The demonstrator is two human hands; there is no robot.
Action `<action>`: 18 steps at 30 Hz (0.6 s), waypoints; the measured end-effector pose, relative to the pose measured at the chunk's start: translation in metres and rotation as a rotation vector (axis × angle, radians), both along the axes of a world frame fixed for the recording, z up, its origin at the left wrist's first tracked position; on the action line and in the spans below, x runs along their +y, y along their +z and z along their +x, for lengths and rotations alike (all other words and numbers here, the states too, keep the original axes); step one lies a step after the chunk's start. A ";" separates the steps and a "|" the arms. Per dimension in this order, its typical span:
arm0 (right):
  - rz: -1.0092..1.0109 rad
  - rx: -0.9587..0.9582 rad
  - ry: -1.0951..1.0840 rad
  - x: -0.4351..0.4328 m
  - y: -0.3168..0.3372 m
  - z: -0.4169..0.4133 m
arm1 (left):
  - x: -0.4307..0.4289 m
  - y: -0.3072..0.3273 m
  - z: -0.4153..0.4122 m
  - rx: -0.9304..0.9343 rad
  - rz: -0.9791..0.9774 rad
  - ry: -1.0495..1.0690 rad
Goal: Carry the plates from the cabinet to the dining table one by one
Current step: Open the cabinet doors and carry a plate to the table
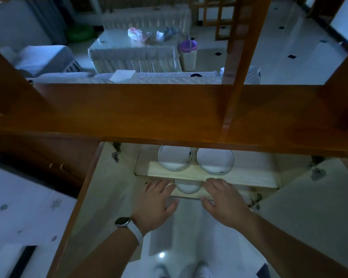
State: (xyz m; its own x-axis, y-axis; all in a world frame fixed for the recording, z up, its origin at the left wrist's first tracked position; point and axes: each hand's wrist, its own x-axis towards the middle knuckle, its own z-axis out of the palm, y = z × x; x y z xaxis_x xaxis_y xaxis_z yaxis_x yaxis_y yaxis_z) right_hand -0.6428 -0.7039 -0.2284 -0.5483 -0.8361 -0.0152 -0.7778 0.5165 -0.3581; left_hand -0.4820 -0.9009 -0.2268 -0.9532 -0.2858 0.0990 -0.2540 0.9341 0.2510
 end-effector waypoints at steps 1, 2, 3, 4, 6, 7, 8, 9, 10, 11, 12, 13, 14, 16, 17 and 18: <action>0.007 0.002 0.007 -0.004 -0.002 -0.003 | -0.004 -0.002 -0.003 -0.004 -0.007 0.000; 0.016 0.005 0.015 -0.010 -0.004 -0.007 | -0.010 -0.006 -0.005 -0.013 -0.014 0.004; 0.030 0.008 0.025 -0.016 -0.007 -0.010 | -0.016 -0.010 -0.008 -0.025 -0.020 0.010; 0.045 0.006 0.033 -0.022 -0.009 -0.013 | -0.023 -0.014 -0.010 -0.042 -0.023 0.013; 0.066 -0.002 0.037 -0.035 -0.012 -0.019 | -0.035 -0.022 -0.015 -0.076 -0.018 0.013; 0.069 -0.001 0.033 -0.041 -0.014 -0.021 | -0.040 -0.026 -0.017 -0.084 -0.014 0.017; 0.067 -0.001 0.024 -0.047 -0.016 -0.023 | -0.045 -0.031 -0.020 -0.086 -0.005 0.024; 0.064 -0.008 0.008 -0.053 -0.018 -0.026 | -0.051 -0.036 -0.024 -0.082 0.004 0.025; 0.065 -0.014 -0.011 -0.060 -0.021 -0.029 | -0.057 -0.043 -0.027 -0.081 0.015 0.020; 0.062 -0.006 -0.026 -0.067 -0.026 -0.032 | -0.065 -0.051 -0.033 -0.078 0.011 0.013; 0.054 0.004 -0.034 -0.074 -0.033 -0.036 | -0.074 -0.061 -0.040 -0.082 0.015 0.018; 0.049 0.006 -0.034 -0.081 -0.043 -0.041 | -0.083 -0.072 -0.047 -0.090 0.025 0.036; 0.047 -0.001 -0.030 -0.089 -0.055 -0.046 | -0.090 -0.084 -0.053 -0.096 0.033 0.065; 0.052 -0.007 -0.030 -0.101 -0.084 -0.053 | -0.102 -0.109 -0.060 -0.101 0.062 0.138; 0.050 -0.006 -0.038 -0.106 -0.099 -0.055 | -0.107 -0.123 -0.063 -0.096 0.079 0.171; 0.042 -0.011 -0.046 -0.111 -0.115 -0.057 | -0.112 -0.138 -0.064 -0.088 0.096 0.205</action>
State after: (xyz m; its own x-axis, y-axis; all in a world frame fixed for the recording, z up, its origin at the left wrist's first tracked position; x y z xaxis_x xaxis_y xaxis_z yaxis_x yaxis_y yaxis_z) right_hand -0.6998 -0.8154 -0.3432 -0.5860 -0.8084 -0.0557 -0.7488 0.5665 -0.3441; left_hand -0.5463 -1.0125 -0.3644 -0.8780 -0.4782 -0.0193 -0.4607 0.8336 0.3048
